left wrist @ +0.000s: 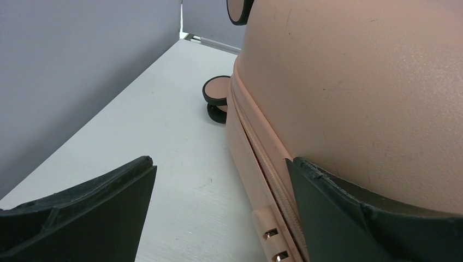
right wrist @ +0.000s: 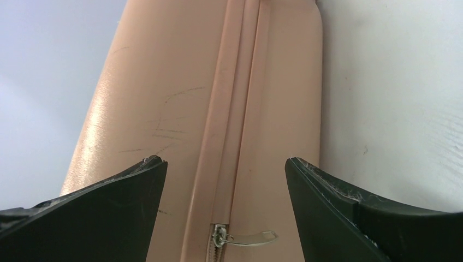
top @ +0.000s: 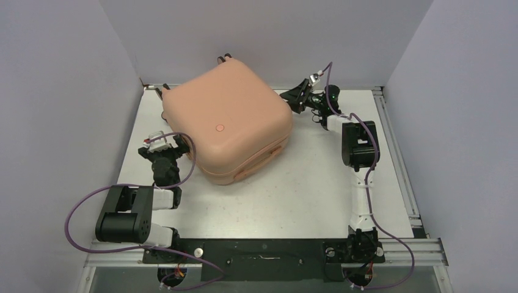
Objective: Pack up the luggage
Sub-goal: Zip the luggage at the center of the board.
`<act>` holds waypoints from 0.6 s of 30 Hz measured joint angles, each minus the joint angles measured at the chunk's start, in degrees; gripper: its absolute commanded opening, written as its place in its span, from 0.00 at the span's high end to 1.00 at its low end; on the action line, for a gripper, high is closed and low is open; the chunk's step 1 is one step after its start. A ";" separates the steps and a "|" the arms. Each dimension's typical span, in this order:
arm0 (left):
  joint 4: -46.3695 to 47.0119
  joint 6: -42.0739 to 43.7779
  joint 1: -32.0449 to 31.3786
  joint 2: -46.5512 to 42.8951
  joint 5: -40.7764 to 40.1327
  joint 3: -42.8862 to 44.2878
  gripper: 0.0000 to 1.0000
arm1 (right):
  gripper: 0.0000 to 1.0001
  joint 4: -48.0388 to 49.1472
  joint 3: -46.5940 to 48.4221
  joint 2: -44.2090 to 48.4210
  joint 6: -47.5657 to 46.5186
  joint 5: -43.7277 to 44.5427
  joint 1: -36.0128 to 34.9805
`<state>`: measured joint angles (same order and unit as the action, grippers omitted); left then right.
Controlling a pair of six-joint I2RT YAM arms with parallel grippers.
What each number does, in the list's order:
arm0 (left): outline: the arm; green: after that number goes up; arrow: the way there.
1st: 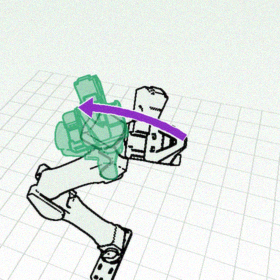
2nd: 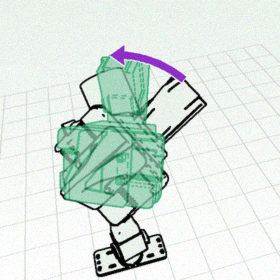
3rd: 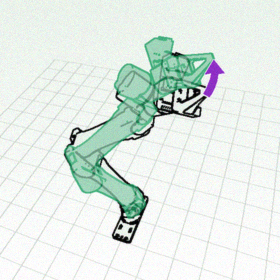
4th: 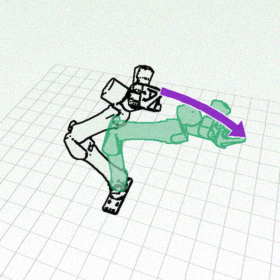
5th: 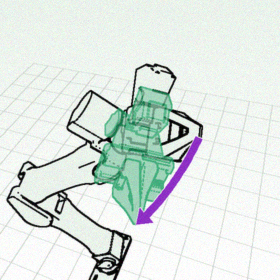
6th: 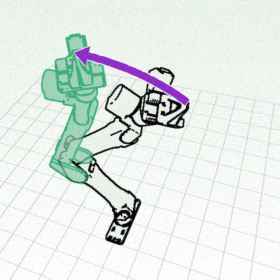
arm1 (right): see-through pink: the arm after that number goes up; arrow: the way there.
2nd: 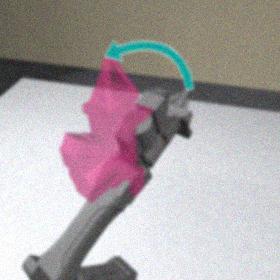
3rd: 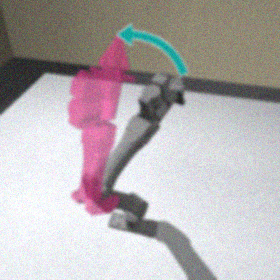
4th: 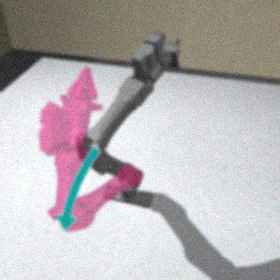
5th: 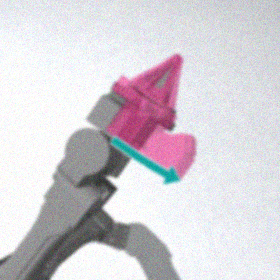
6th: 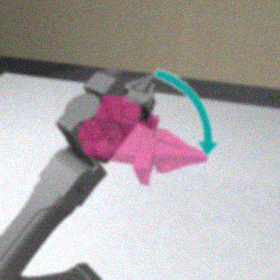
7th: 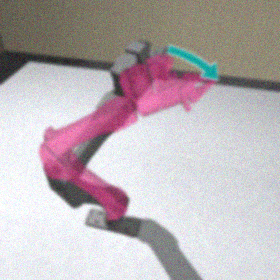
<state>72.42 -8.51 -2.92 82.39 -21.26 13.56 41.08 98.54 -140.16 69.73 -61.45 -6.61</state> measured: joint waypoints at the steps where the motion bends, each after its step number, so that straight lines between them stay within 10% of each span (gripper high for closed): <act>1: 0.00 0.00 0.00 0.00 0.00 0.00 0.04 | 0.18 0.04 -0.31 0.00 0.00 -0.15 0.04; 7: 0.00 0.00 0.00 0.00 0.00 0.00 0.04 | 0.22 0.07 -1.86 0.00 -0.15 -0.81 0.15; 18: 0.00 0.02 0.00 0.00 0.00 0.00 0.04 | 0.74 15.10 -6.54 -0.13 13.51 -4.07 -0.20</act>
<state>72.42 -8.49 -2.92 82.39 -21.26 13.56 56.18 92.01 -140.29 83.24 -65.52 -6.81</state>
